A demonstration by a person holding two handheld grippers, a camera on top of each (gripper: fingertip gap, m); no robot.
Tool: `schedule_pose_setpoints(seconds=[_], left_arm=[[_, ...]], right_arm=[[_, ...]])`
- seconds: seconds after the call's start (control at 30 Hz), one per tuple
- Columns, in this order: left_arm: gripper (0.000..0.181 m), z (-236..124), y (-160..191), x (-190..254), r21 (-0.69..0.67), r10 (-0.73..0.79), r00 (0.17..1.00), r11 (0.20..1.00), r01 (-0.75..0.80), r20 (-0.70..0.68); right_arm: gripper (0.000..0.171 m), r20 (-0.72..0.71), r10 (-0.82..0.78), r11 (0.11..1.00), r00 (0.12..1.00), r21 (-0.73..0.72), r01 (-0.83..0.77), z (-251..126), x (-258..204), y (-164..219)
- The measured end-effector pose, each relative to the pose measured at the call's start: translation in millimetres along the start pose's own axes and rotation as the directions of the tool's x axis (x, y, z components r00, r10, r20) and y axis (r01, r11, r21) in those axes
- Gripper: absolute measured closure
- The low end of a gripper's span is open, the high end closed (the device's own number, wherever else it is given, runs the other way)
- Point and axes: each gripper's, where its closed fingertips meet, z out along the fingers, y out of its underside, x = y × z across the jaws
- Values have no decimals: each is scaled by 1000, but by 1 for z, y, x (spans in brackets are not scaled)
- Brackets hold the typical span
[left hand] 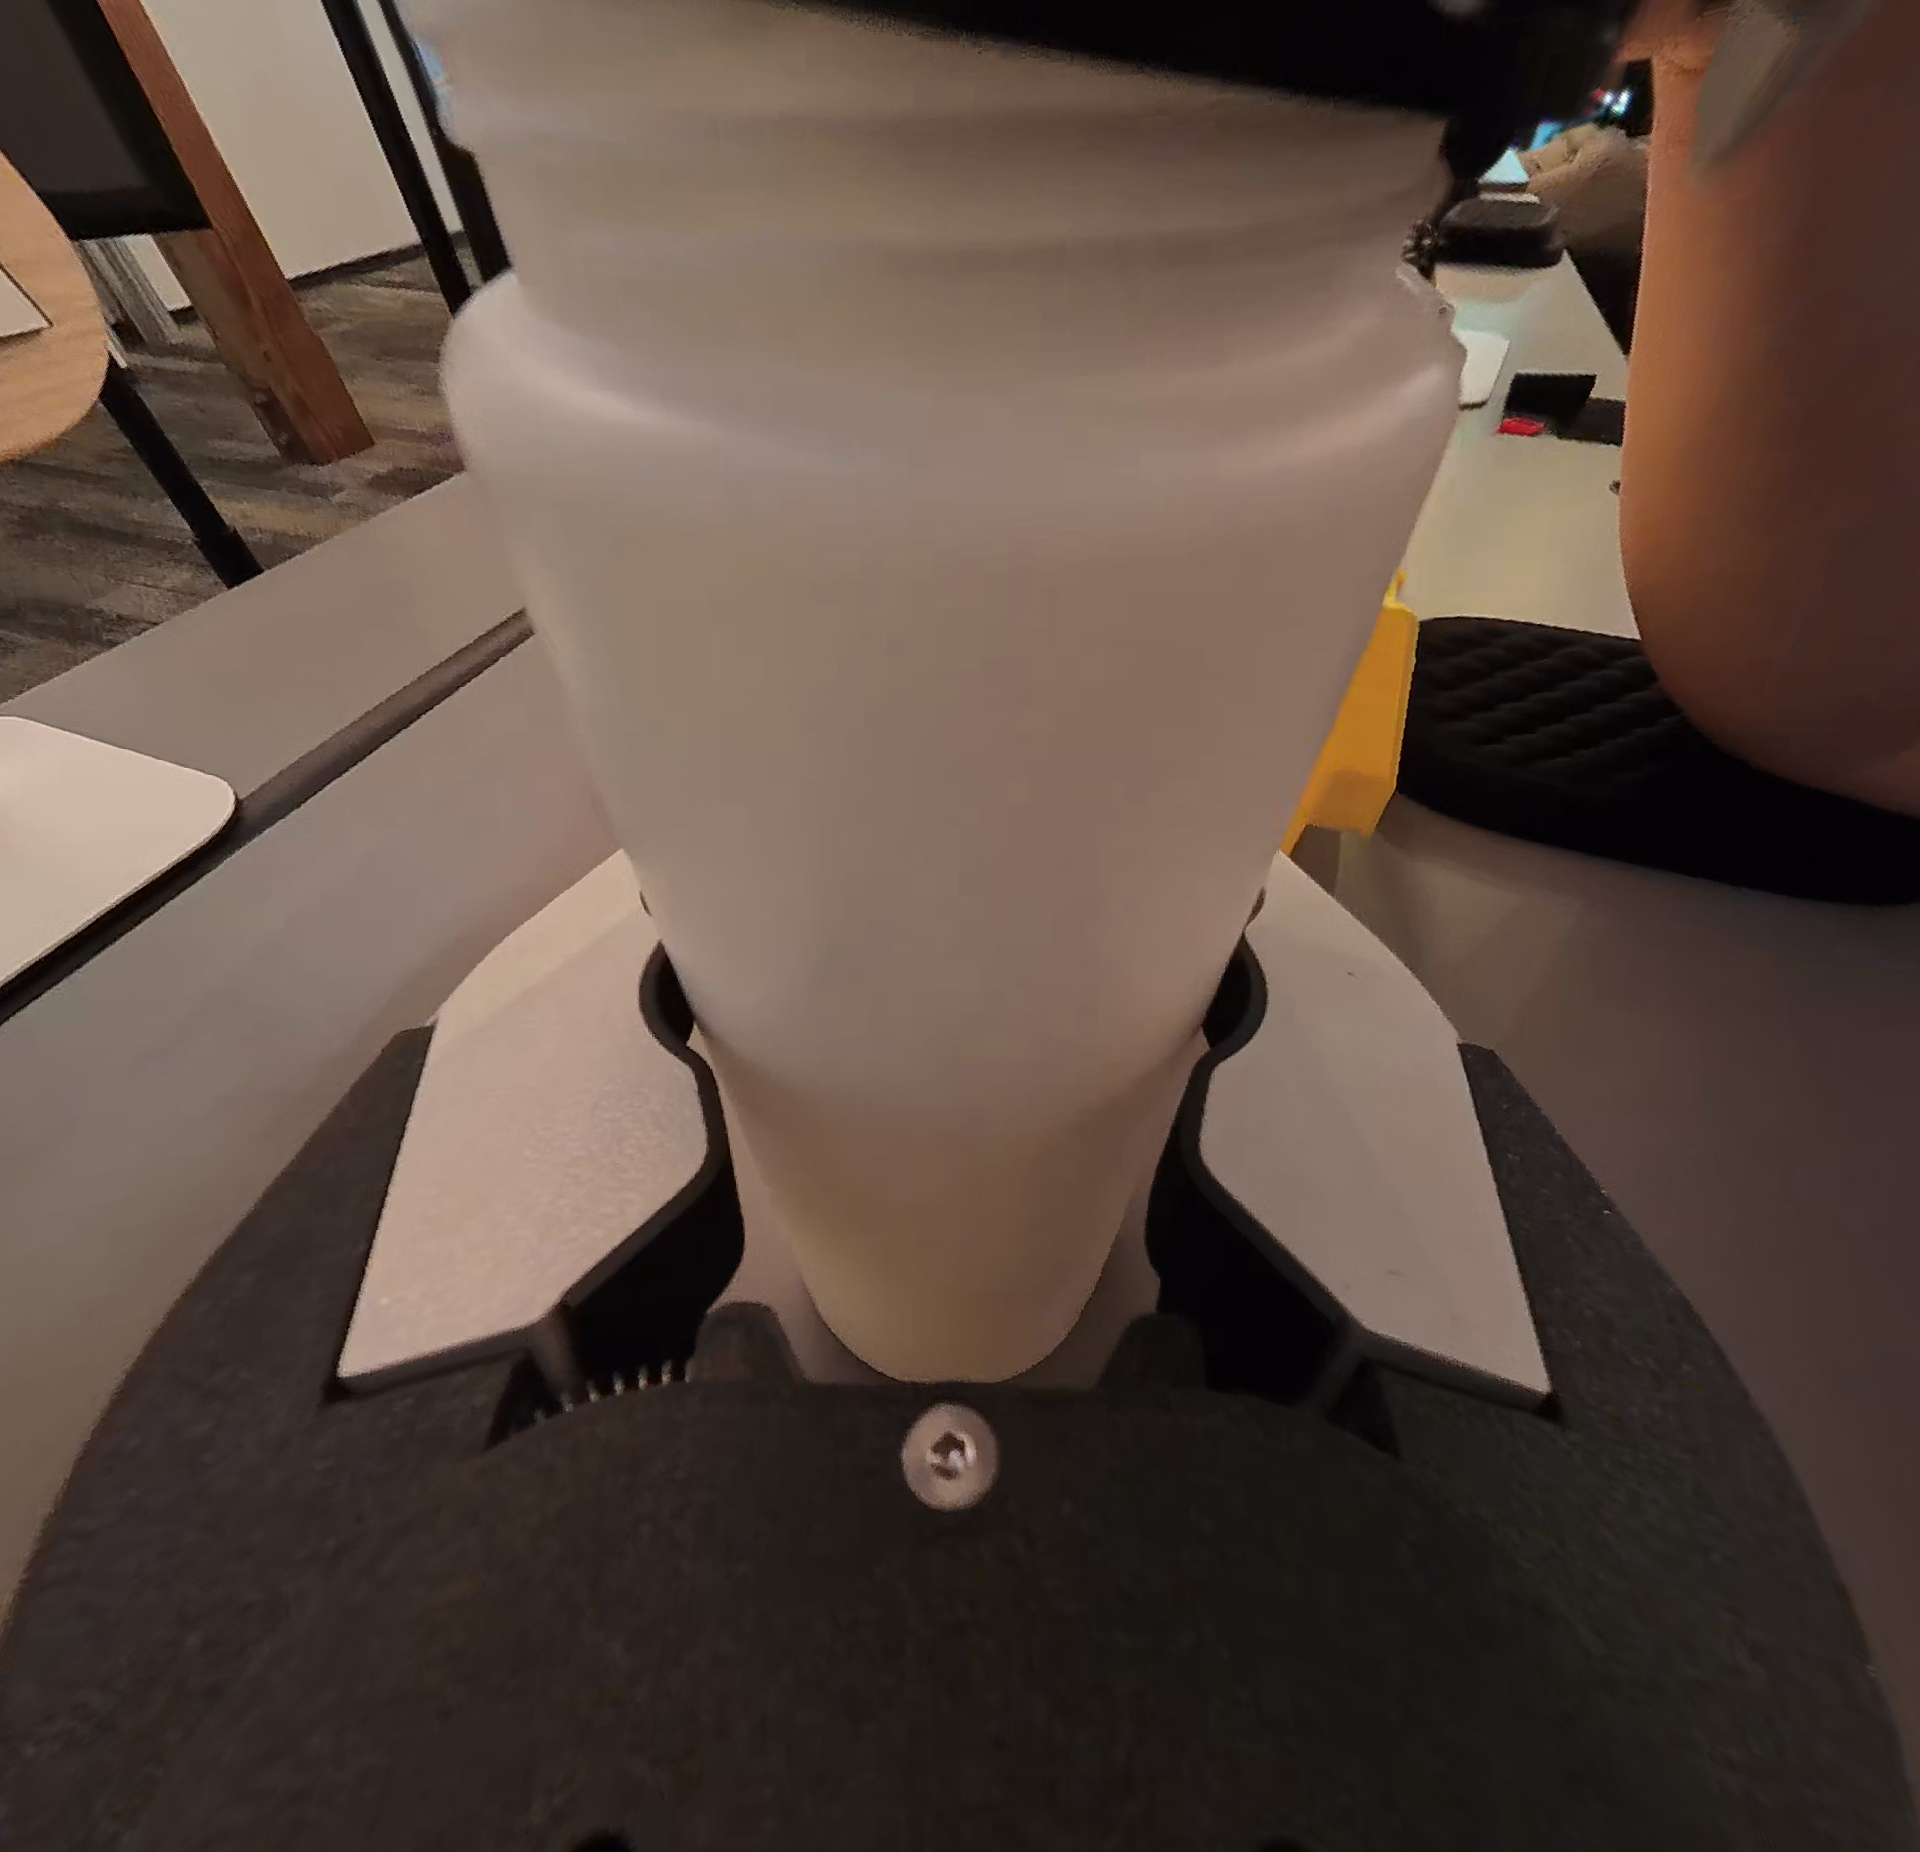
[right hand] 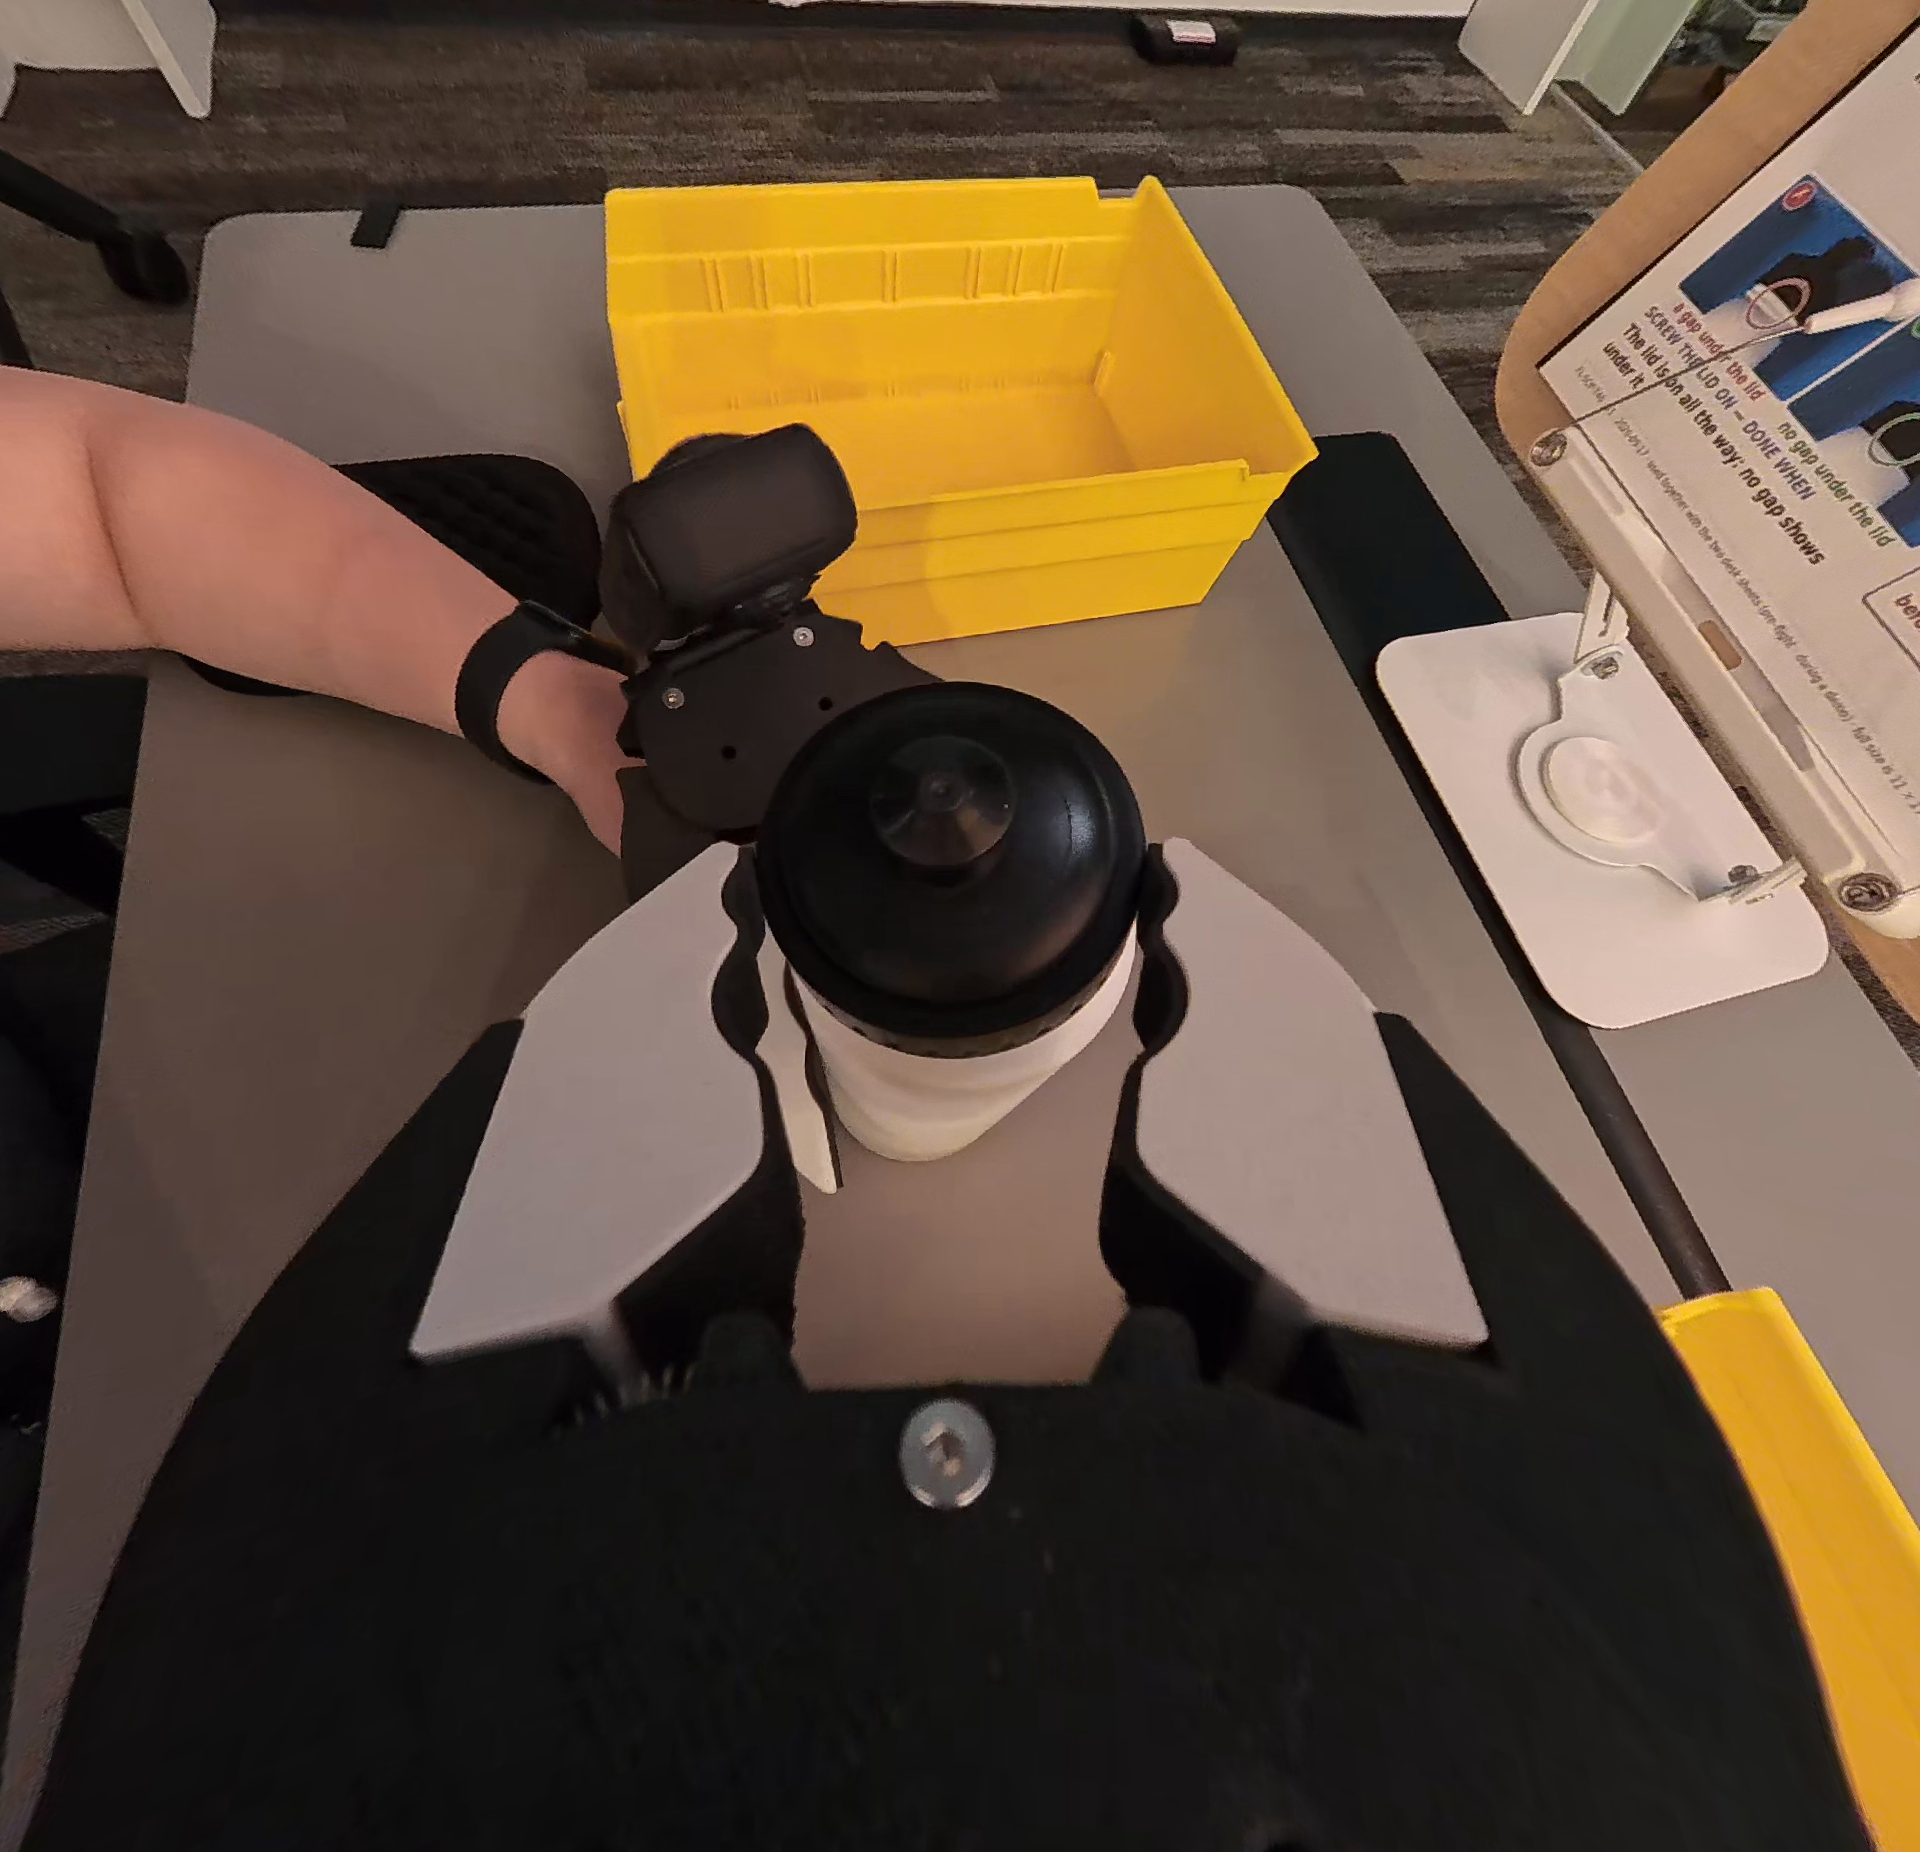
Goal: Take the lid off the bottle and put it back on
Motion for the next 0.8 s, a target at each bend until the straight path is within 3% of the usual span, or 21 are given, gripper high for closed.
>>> schedule_pose_setpoints(seconds=[0.6, 0.8], left_arm=[[84, 2, 2, 5, -26, 29, 999, 999, -30, -45], [84, 1, 3, 17, -22, 48, 990, 998, -51, -136]], right_arm=[[100, 70, -2, 1000, 998, 20, 0, -1, 0, 3], [100, 145, -49, 998, 988, 40, 44, -4, -7, 5]])
